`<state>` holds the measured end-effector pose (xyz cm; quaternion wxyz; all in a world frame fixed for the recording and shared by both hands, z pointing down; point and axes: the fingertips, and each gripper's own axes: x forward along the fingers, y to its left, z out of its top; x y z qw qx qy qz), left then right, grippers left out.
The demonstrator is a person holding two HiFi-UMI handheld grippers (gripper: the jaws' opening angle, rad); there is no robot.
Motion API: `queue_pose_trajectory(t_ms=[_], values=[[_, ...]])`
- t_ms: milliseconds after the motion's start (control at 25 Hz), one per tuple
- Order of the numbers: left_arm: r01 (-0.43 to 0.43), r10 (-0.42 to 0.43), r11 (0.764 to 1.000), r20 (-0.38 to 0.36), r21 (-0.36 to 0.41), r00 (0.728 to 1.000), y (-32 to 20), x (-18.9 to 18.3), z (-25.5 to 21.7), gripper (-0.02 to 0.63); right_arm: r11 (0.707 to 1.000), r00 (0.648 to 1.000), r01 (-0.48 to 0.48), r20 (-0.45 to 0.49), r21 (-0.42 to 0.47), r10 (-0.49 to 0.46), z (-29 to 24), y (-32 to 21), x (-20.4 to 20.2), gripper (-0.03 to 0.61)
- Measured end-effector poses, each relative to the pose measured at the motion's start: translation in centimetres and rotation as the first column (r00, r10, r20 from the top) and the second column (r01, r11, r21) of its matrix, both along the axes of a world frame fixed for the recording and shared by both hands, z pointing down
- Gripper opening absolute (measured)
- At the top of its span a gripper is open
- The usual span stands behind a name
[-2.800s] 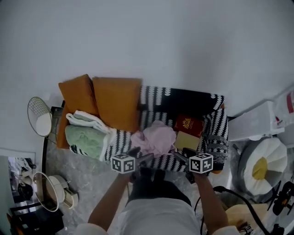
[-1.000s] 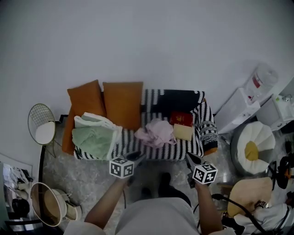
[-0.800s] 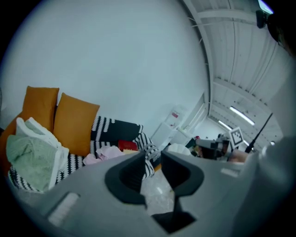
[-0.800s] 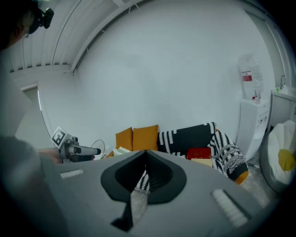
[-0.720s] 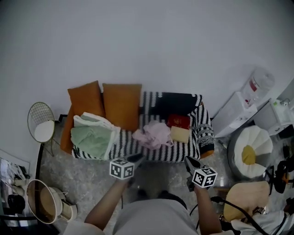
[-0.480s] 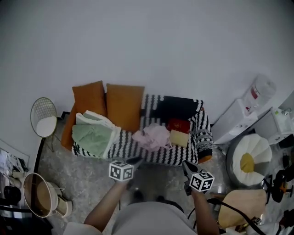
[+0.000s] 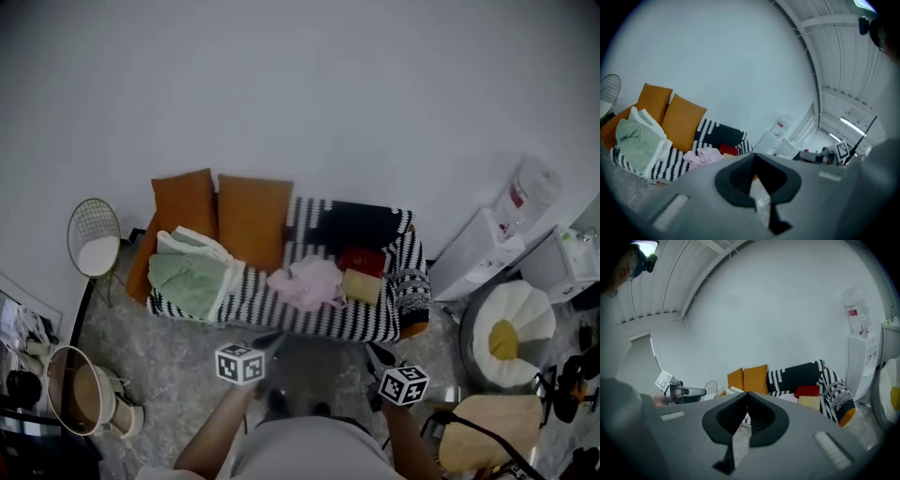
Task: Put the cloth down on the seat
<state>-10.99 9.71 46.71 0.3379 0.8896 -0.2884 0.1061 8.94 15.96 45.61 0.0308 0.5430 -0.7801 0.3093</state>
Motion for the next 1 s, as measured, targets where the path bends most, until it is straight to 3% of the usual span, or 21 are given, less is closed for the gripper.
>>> queue_pose_trajectory(t_ms=[480, 1000], values=[[-0.017, 0.019, 0.997, -0.033, 0.069, 0.999, 1.6, 0.5, -1.8, -0.002, 0.994, 0.996, 0.078, -0.041, 0.075, -0.075, -1.9, 0.0, 0.5, 0.005], [-0.104, 0.114, 0.985, -0.067, 0.138, 0.991, 1.5, 2.4, -3.2, -0.002, 0.994, 0.998, 0.058, -0.037, 0.091, -0.055, -2.1, -0.7, 1.3, 0.005]])
